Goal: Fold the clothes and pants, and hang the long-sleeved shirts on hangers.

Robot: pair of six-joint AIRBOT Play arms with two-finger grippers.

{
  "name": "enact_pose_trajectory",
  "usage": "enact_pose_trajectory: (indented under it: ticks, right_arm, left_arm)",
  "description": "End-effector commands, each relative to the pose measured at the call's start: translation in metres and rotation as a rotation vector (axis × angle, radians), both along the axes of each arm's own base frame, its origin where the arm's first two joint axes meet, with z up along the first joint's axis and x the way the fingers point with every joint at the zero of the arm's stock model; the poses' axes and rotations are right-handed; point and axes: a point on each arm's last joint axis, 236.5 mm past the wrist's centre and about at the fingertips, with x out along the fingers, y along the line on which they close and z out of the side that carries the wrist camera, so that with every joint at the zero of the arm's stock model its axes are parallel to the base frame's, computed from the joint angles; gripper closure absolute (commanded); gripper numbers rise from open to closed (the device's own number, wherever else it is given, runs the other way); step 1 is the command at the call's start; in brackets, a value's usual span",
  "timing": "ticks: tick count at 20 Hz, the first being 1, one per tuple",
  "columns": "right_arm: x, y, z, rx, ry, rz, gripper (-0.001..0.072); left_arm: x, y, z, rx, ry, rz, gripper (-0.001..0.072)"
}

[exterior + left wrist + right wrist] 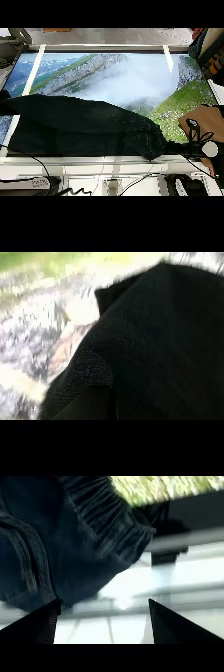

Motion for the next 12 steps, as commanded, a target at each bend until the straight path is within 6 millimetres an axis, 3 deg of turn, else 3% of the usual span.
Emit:
enact_pose_trajectory:
  ticks: [1, 3, 5, 8, 12]
  right_arm:
    - [0.072, -0.022, 0.027, -0.045, -0.31, -0.123, 0.0162]
    - [0.107, -0.035, 0.03, -0.044, -0.395, -0.203, 0.0205]
    - [0.124, -0.035, 0.005, 0.005, -0.327, -0.235, 0.0228]
    - [0.144, -0.022, -0.036, 0.138, -0.159, -0.212, 0.0228]
    - [0.172, -0.003, -0.055, 0.435, 0.003, -0.211, 0.0228]
  left_arm:
    - [-0.016, -0.003, -0.019, -0.009, 0.072, 0.0, 0.0688]
    - [-0.017, -0.003, -0.019, -0.01, 0.074, 0.001, 0.0689]
    - [-0.016, -0.003, -0.019, -0.01, 0.074, 0.0, 0.0688]
    - [-0.016, -0.003, -0.019, -0.009, 0.073, 0.0, 0.0688]
    - [-0.016, -0.003, -0.019, -0.009, 0.073, 0.0, 0.0688]
